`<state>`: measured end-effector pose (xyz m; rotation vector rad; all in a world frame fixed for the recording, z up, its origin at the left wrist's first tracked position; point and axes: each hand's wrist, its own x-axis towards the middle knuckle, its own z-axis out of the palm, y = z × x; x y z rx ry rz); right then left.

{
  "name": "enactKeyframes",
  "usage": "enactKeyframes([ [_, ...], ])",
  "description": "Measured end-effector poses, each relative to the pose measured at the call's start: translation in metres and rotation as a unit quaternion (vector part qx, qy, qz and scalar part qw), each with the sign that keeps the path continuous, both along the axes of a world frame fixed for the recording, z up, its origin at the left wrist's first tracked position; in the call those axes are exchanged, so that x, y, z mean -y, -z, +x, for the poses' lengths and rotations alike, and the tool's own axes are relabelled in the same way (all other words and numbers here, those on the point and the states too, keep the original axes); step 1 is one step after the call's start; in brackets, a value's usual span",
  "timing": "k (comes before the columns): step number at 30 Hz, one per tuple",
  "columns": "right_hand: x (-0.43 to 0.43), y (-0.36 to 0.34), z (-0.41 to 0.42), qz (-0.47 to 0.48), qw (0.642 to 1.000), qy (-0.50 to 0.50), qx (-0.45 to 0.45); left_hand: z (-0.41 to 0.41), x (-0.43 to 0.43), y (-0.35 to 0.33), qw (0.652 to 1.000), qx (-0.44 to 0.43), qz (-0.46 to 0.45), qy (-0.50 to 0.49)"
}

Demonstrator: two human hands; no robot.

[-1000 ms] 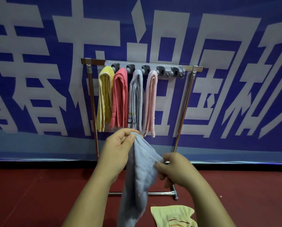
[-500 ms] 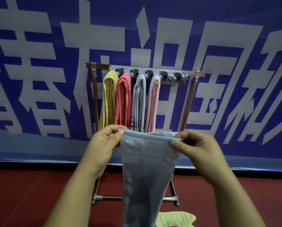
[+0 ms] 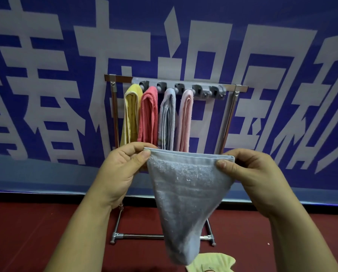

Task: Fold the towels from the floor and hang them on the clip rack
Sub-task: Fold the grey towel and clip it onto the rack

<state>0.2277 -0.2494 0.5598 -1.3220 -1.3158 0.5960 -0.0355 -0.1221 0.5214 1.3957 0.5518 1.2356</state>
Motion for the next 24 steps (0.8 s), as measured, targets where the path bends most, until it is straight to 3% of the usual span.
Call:
enactKeyframes([
  [3,0.008,-0.004,0.000,0.026,0.999,0.002,0.030,-0.001,0.005,-0.002,1.000,0.018,-0.005,0.007],
  [6,0.000,0.002,0.001,0.018,0.998,-0.045,-0.047,0.000,0.002,0.000,0.998,0.031,-0.048,0.026],
  [10,-0.037,0.044,0.011,-0.096,0.991,0.060,0.075,0.010,-0.014,0.025,0.990,-0.119,-0.057,-0.048],
  [18,-0.060,0.080,0.001,-0.097,0.979,0.164,0.070,0.024,-0.019,0.059,0.966,-0.211,-0.071,-0.132],
  [24,-0.068,0.079,-0.019,-0.075,0.981,0.176,0.043,0.044,-0.007,0.070,0.962,-0.173,-0.066,-0.199],
])
